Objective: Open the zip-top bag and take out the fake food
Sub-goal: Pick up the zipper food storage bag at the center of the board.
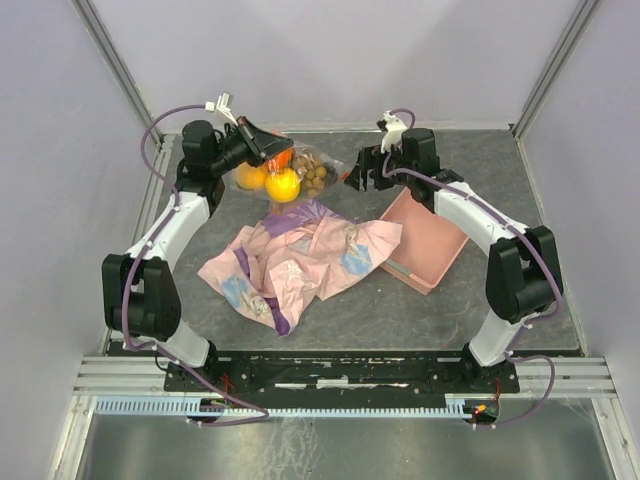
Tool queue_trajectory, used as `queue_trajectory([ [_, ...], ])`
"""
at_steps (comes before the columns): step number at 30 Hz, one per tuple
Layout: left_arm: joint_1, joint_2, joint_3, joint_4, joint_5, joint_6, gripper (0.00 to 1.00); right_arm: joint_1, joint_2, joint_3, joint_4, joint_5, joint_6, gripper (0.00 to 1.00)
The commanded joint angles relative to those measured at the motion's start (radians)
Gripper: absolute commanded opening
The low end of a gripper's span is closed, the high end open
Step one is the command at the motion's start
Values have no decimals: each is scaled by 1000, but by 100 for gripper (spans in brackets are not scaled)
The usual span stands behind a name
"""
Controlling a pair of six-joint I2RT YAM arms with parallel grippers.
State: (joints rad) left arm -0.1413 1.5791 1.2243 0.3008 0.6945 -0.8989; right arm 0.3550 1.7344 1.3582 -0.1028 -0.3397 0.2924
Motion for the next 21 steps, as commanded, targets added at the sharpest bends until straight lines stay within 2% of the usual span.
queue_trajectory([
  [1, 2, -54, 106, 61, 43, -81, 3, 12, -41, -57, 215, -189, 28, 93],
  [4, -1, -66, 138, 60, 44, -97, 3, 5, -63, -149, 356, -240, 70, 93],
  [6, -8, -77, 157, 61, 42, -107, 3, 6, -89, -242, 542, -244, 126, 93],
  [11, -27, -100, 214, 61, 40, -135, 3, 5, -94, -397, 867, -180, 134, 93],
  [14, -31, -111, 248, 63, 52, -155, 3, 5, -55, -545, 1285, -113, 86, 93],
  [16, -32, -118, 264, 79, 67, -177, 3, 0, 12, -580, 1532, -114, 77, 93],
  [21, -32, -128, 274, 125, 99, -230, 3, 6, 66, -478, 1547, -226, 189, 91],
])
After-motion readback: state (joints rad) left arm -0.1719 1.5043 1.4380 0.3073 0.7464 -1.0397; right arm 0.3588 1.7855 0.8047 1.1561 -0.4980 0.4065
